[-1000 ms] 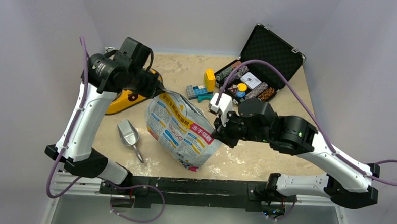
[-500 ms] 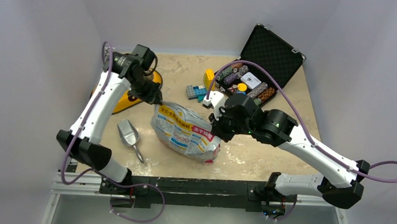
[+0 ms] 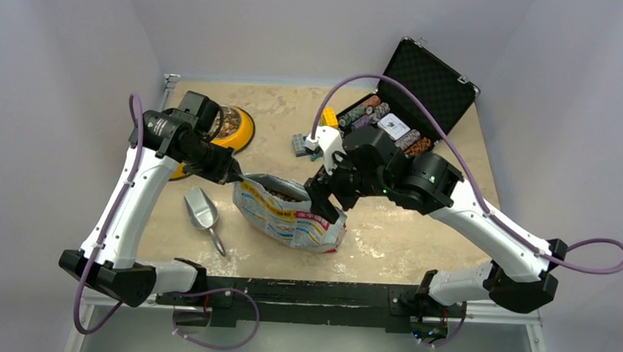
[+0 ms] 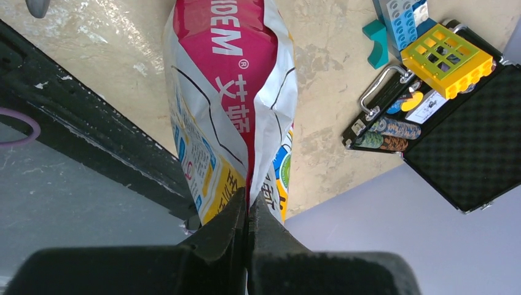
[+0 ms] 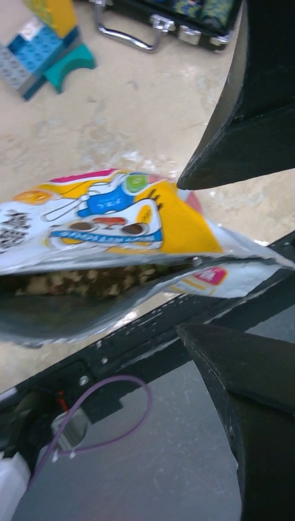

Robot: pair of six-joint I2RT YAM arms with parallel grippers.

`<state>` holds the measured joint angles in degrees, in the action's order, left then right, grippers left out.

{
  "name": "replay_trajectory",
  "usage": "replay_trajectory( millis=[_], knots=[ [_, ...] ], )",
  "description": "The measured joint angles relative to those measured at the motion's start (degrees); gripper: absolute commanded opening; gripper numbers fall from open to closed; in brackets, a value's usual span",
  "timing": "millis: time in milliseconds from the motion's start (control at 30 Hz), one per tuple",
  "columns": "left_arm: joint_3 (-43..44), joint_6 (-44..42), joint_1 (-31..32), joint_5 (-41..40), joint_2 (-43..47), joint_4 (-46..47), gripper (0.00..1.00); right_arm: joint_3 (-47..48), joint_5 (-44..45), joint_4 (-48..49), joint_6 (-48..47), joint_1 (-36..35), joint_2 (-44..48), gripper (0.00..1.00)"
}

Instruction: Serve the pet food

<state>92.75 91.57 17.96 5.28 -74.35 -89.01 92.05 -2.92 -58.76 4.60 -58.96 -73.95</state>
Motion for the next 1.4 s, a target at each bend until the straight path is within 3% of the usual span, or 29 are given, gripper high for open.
replay_trajectory(
  millis=[300,733,1067,1400],
  knots=[
    [-0.39,0.74,-0.55,0.57,0.20,-0.24,0.00,19.26,-0.98,4.70,-2.49,-2.91,-16.74,0.89],
    [-0.42,-2.58,-6.40,7.23,-0.17,-2.23,0.00,21.42,-10.32,5.14,-10.34,-1.79,-21.88,0.88],
    [-4.31,0.46,-8.26,12.33,2.93,-1.42,0.00,24.85,0.52,5.62,-11.41,-7.74,-29.03,0.83],
    [-4.92,2.14,-9.22,13.29,3.61,-1.38,0.00,24.52,9.75,5.75,-14.27,-9.51,-29.42,0.66]
  ],
)
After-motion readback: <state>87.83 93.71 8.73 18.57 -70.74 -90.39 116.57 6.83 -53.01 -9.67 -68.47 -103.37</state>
